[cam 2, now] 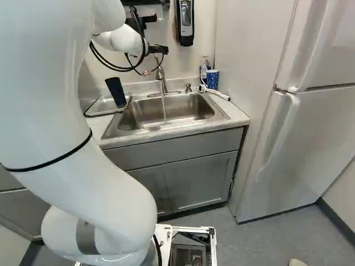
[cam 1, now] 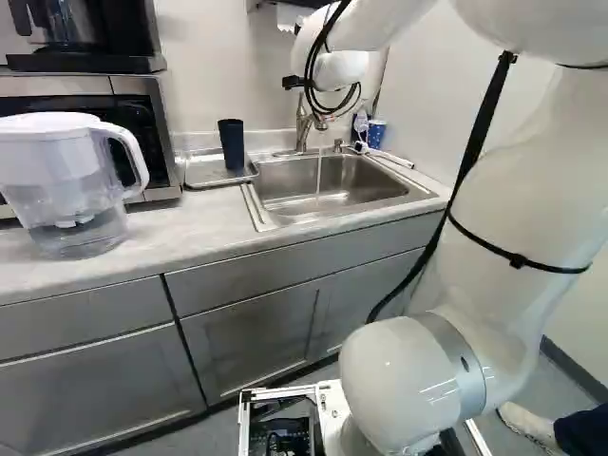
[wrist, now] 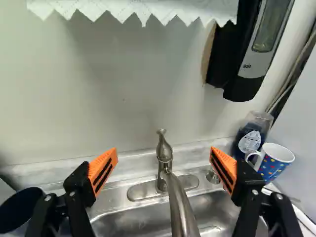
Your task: Rinse the cup and place it in the tray
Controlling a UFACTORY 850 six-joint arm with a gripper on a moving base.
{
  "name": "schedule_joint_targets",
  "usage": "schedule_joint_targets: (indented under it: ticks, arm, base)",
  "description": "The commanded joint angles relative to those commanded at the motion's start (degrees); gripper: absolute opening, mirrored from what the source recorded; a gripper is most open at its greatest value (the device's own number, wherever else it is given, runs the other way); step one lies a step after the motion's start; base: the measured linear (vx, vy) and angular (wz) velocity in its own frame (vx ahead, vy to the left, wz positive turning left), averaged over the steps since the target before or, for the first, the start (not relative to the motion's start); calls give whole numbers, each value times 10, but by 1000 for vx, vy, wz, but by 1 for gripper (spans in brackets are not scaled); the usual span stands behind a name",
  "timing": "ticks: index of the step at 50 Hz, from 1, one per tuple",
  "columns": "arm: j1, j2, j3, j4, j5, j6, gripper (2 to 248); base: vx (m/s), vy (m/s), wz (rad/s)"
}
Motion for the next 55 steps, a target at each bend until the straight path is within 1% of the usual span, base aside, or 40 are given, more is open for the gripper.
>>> schedule_joint_targets:
  ticks: [20, 43, 55]
  arm:
    - [15, -61, -65, 0, 27, 0, 247]
    - [39, -118, -127, 0, 27, 0, 247]
    - [43, -153, -167, 0, 24, 0, 247]
  base:
    - [0, 0, 0]
    - [0, 0, 0]
    - [0, 0, 0]
